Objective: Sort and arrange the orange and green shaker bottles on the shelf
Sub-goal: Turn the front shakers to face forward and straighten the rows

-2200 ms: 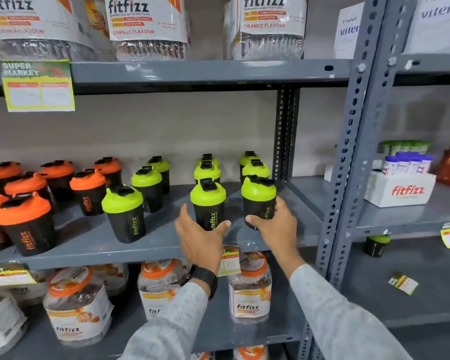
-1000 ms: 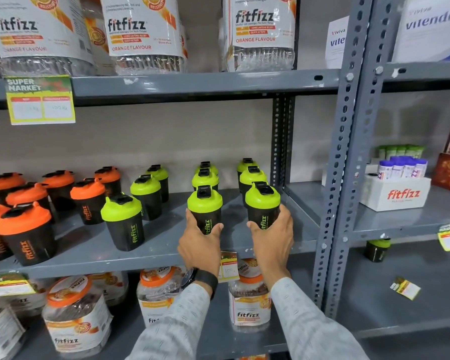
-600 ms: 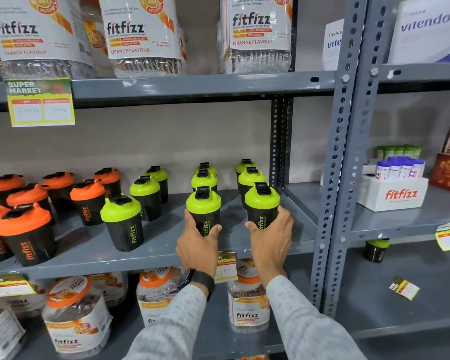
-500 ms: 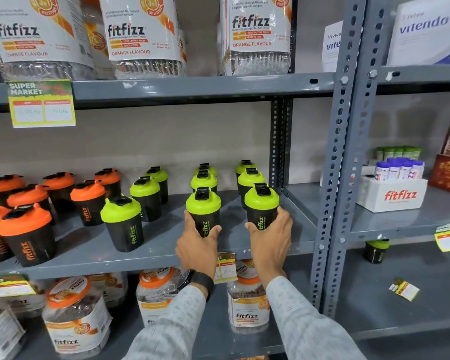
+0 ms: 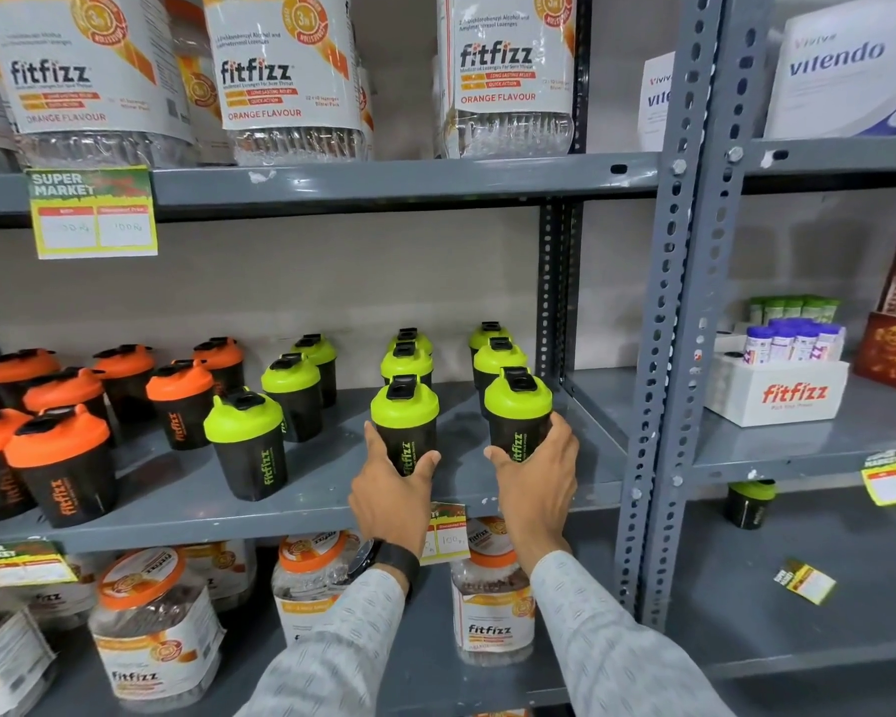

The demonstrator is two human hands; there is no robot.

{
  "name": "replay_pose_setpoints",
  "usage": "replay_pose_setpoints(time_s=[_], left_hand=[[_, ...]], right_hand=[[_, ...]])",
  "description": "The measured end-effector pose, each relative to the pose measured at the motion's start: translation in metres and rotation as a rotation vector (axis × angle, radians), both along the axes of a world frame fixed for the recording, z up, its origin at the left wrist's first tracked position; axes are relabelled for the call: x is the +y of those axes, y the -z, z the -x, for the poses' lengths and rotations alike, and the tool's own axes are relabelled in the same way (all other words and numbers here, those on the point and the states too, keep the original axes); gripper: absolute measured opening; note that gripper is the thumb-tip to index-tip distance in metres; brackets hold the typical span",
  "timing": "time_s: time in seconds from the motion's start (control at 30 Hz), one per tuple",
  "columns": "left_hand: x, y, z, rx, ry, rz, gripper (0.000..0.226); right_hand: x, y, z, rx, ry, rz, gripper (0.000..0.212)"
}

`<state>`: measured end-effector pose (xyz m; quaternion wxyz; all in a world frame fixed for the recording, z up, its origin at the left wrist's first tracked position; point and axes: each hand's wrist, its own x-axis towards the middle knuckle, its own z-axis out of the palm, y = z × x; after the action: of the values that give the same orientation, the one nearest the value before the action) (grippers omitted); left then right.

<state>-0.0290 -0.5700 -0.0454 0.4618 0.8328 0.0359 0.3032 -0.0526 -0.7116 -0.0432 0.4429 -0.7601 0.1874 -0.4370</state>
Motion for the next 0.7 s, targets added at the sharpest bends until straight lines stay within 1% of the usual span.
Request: replay_pose_setpoints(time_s=[0.07,0.13,0.2,0.3,0.37,0.43,0.53,0.6,0.63,0.7], left_hand=[[0.004,0.003,0.003,0.003,-0.005,-0.014,0.107],[0.015,0.007,0.009,-0.049,-0.015,-0.030,0.101],[0.033,0.010,0.017,-0.143,-0.027,-0.018,0.081],[0.070,0.008,0.024,-0.280,-0.030,0.068,0.046],[0.099,0.007,0.026,-0.366,-0.043,0.106,0.033],[0.132,0.004,0.025,-0.418,-0.070,0.140,0.025],[0.190,0.005,0.019,-0.439,-0.131,0.171,0.027],[0.231,0.008,0.014,-0.439,-0.161,0.200,0.033],[0.253,0.010,0.010,-0.435,-0.176,0.212,0.037],[0.291,0.011,0.002,-0.420,-0.214,0.211,0.045]], right_hand=[[0.001,0.001,0.003,-0.003,-0.001,0.000,0.098],[0.004,0.002,0.008,-0.044,0.002,-0.003,0.097],[0.011,0.005,0.013,-0.109,0.012,0.017,0.086],[0.034,0.006,0.020,-0.176,0.006,0.064,0.067],[0.058,0.005,0.024,-0.207,-0.024,0.078,0.057],[0.089,0.005,0.025,-0.245,-0.055,0.095,0.048],[0.145,0.010,0.020,-0.285,-0.117,0.137,0.034],[0.183,0.012,0.011,-0.236,-0.204,0.139,0.032],[0.202,0.013,0.004,-0.189,-0.255,0.117,0.035],[0.234,0.012,-0.008,-0.099,-0.340,0.060,0.049]])
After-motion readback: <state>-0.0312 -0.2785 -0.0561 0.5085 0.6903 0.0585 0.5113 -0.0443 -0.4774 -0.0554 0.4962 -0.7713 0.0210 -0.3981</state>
